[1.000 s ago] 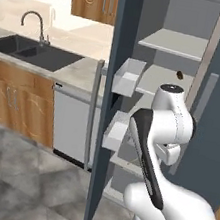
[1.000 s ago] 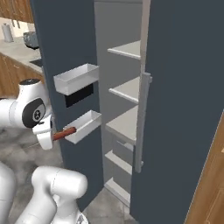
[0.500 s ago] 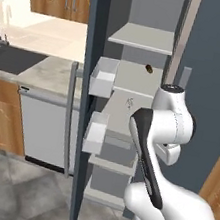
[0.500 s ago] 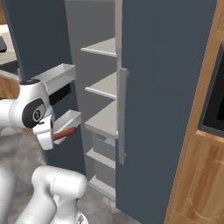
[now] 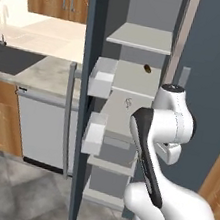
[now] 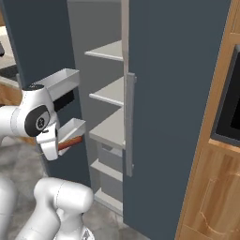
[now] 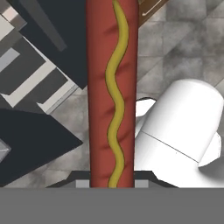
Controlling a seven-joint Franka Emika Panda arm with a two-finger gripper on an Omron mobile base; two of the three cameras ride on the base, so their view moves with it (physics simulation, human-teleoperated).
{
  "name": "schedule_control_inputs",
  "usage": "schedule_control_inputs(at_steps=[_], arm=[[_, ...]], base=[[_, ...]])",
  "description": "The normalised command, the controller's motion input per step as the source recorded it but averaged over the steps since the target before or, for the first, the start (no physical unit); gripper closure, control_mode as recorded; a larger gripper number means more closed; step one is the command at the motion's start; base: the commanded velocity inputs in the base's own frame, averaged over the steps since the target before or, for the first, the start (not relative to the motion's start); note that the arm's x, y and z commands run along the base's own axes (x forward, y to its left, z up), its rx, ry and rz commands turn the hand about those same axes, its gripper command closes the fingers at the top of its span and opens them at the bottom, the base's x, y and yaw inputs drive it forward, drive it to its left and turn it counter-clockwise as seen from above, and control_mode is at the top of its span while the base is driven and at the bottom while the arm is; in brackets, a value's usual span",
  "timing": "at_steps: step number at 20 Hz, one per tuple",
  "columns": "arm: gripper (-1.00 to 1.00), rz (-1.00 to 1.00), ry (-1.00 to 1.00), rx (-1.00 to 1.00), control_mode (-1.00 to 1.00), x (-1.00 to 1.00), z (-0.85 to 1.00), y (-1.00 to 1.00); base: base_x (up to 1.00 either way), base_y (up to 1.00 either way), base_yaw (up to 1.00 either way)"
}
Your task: Store the hot dog in the freezer for long-term storage. Close the freezer door after placing the cooked food.
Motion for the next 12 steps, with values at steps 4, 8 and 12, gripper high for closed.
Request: schedule_control_inputs(at_steps=[4,8,12], arm=[[1.0,0.0,0.0,0.0,1.0,0.0,0.0,0.0],[1.0,0.0,0.0,0.0,1.0,0.0,0.0,0.0],[1.0,0.0,0.0,0.0,1.0,0.0,0.0,0.0]], base=[[0.42,0.0,0.07],[0.52,-0.05,0.09],[0.43,-0.08,0.09]])
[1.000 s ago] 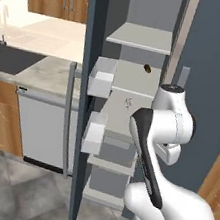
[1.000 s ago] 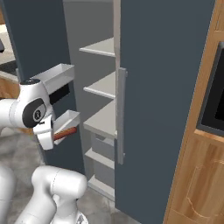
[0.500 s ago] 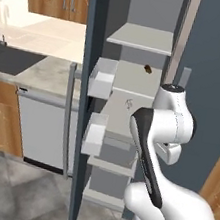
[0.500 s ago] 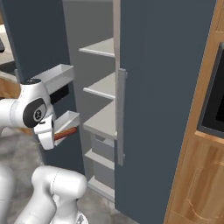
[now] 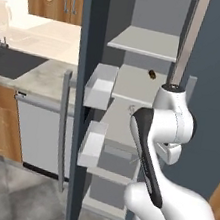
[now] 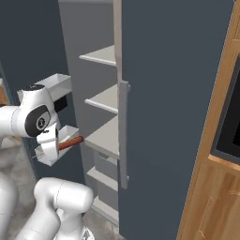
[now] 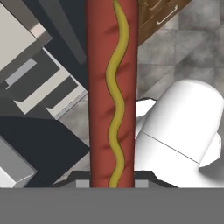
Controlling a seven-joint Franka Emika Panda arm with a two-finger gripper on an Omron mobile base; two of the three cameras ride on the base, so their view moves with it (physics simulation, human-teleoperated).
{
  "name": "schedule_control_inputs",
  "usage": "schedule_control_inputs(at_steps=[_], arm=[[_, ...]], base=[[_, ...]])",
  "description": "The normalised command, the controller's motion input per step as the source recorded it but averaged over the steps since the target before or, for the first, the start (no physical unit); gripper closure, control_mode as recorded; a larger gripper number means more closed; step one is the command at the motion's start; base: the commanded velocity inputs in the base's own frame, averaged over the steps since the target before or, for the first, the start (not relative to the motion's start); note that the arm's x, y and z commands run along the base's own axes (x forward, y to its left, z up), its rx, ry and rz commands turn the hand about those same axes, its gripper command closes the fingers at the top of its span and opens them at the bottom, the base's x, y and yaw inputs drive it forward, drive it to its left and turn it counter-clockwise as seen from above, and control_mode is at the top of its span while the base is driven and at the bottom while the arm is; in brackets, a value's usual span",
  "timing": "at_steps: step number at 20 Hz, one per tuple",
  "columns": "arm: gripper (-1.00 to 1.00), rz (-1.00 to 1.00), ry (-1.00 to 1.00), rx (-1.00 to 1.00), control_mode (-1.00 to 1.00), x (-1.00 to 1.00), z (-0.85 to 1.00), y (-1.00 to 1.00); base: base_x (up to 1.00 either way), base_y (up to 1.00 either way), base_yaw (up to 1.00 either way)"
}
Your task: Store the hot dog in the freezer for long-term storage. Close the freezer door after placing the cooked food.
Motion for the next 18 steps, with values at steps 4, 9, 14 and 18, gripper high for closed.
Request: schedule_control_inputs(at_steps=[4,9,14,18], arm=[[1.0,0.0,0.0,0.0,1.0,0.0,0.0,0.0],[1.0,0.0,0.0,0.0,1.0,0.0,0.0,0.0],[1.0,0.0,0.0,0.0,1.0,0.0,0.0,0.0],[1.0,0.0,0.0,0.0,1.0,0.0,0.0,0.0]], base=[[0.32,-0.01,0.07],[0.4,0.0,0.01],[0.41,0.0,0.01],[0.45,0.0,0.0]])
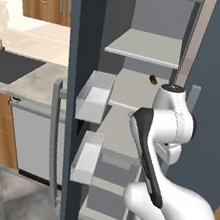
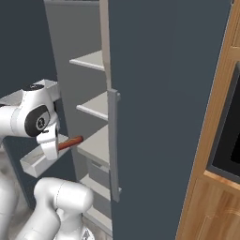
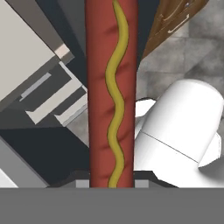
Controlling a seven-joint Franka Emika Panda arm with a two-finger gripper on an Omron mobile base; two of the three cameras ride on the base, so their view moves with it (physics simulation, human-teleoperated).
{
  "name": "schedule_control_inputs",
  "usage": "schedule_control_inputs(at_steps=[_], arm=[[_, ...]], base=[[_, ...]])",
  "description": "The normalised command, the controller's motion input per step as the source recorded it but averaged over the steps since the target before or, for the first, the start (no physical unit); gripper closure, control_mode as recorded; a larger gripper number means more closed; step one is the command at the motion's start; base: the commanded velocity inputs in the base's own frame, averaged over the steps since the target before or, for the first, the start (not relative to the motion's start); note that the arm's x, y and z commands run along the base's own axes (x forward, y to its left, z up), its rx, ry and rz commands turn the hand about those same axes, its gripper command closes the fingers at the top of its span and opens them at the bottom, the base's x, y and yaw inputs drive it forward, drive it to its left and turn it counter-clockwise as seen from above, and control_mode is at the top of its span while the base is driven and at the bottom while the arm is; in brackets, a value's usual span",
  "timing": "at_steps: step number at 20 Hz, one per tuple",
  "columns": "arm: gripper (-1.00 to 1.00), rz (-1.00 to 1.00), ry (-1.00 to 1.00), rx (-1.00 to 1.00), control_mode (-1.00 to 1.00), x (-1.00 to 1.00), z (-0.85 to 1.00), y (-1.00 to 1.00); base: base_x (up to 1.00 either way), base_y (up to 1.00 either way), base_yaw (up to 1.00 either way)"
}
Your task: Store the hot dog in the freezer for long-term storage. Close the freezer door after placing the cooked food.
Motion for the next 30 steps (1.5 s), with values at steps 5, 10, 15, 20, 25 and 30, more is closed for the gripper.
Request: schedule_control_inputs(at_steps=[5,10,15,20,25,30], arm=[[1.0,0.0,0.0,0.0,1.0,0.0,0.0,0.0],[1.0,0.0,0.0,0.0,-1.0,0.18,0.0,0.03],[1.0,0.03,-0.01,0.0,-1.0,0.45,0.0,0.04],[1.0,0.18,-0.02,0.0,-1.0,0.45,-0.04,0.0],[1.0,0.19,-0.16,-0.03,-1.0,0.27,-0.01,0.0],[1.0,0.19,-0.26,-0.1,-1.0,0.26,0.0,0.0]], base=[[0.23,0.0,0.0],[0.07,0.02,0.0],[0.0,0.0,0.0],[0.0,0.0,0.0],[0.0,0.0,0.0],[0.0,0.0,0.0]])
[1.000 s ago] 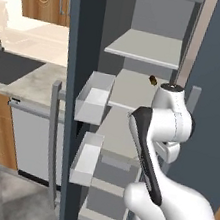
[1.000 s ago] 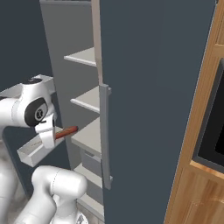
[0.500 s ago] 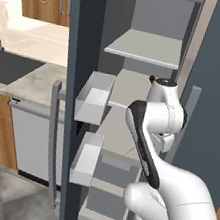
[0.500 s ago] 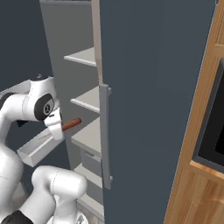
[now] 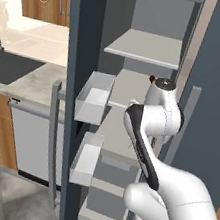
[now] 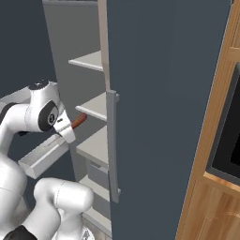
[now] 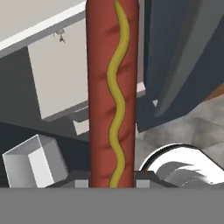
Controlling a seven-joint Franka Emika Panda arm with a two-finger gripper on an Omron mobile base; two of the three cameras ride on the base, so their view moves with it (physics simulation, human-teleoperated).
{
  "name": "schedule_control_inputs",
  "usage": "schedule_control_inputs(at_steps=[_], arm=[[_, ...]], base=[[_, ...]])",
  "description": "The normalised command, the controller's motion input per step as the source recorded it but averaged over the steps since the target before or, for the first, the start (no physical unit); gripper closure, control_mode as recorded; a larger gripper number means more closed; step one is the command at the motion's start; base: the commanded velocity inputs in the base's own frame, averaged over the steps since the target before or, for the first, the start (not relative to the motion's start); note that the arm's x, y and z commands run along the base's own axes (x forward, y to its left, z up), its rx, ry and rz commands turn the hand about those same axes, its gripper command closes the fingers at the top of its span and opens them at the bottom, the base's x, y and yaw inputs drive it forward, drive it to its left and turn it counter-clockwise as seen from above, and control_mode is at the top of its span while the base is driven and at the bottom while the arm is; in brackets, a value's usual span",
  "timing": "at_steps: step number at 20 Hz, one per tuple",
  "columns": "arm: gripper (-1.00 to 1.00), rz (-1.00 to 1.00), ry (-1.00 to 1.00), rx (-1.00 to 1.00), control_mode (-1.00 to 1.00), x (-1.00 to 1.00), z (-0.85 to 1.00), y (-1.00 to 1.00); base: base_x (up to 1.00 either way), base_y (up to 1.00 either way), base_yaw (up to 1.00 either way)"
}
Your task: Store the hot dog in the freezer for long-term storage. Close the freezer door after placing the cooked food.
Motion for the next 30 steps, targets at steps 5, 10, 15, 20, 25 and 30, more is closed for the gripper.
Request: schedule_control_inputs(at_steps=[5,10,15,20,25,30], arm=[[1.0,0.1,-0.19,-0.08,-1.0,0.39,0.0,-0.02],[1.0,0.01,-0.01,0.0,-1.0,0.44,0.0,-0.08],[1.0,0.0,0.0,0.0,-1.0,0.54,0.0,-0.03],[1.0,0.0,0.03,0.0,-1.0,0.62,0.0,0.0],[1.0,0.0,0.07,0.0,-1.0,0.67,0.0,-0.11],[1.0,0.0,0.07,0.0,-1.0,0.63,0.0,-0.13]], base=[[0.0,0.0,0.0],[0.0,0.0,0.0],[0.0,0.0,0.0],[0.0,0.0,0.0],[0.0,0.0,0.0],[0.0,0.0,0.0]])
